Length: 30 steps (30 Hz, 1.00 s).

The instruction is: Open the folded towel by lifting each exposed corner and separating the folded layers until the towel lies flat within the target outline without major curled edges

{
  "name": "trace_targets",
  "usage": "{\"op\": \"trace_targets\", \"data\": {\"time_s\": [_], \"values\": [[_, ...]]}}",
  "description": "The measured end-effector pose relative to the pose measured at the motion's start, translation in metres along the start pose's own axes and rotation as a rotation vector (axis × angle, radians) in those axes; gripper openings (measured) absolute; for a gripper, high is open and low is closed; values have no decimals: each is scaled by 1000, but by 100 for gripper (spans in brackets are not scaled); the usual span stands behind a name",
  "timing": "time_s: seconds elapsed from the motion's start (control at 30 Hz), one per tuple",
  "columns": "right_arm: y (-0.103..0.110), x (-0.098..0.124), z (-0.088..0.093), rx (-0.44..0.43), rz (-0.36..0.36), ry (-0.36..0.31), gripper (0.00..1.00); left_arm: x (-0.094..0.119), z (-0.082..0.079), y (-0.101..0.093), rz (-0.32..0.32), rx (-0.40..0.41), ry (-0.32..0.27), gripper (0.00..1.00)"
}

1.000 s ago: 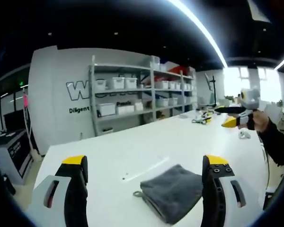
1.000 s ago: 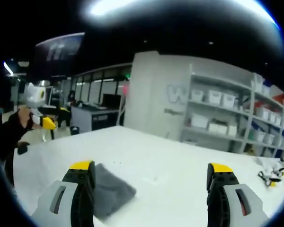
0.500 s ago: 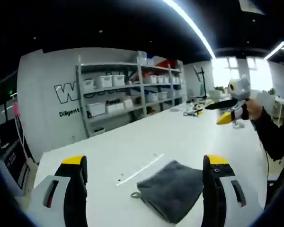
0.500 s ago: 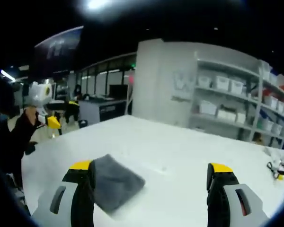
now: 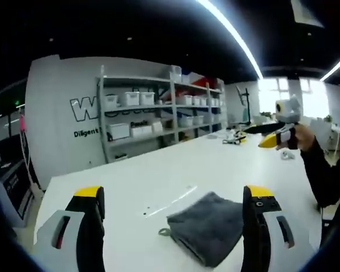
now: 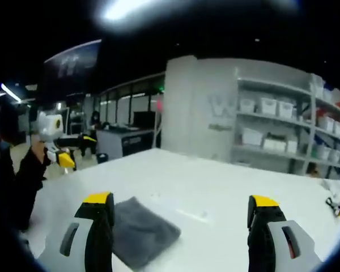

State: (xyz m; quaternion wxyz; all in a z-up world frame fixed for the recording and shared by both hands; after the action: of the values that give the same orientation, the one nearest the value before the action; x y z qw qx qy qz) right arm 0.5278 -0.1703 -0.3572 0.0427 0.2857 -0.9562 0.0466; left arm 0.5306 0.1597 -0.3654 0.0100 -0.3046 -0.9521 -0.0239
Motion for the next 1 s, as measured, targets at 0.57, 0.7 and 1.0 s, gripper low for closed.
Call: {"op": "trace_targets", "data": {"time_s": [0.57, 0.7, 1.0], "values": [[1, -22, 12, 60, -57, 51, 100, -16, 14, 13, -20, 38, 9, 94], [-8, -26, 12, 41, -30, 34, 100, -19, 18, 17, -11, 53, 12, 87], [-6, -37, 15, 38, -47, 44, 100, -33, 25, 14, -2, 62, 25, 98]]}}
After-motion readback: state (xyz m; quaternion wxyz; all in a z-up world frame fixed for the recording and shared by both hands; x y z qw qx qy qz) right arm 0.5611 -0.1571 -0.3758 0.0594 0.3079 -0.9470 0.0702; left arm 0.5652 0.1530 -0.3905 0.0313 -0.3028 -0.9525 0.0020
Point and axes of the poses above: the point that each gripper's makers call its tool centre point, and the gripper's own axes: x roughly backward along the fingers, y roughly to its left, z roughly out of its underside, the point moved 6 cm from there along x, roughly backward along the fingers, and after that the axes turned 4 degrees about -y, right-handed, at the moved point
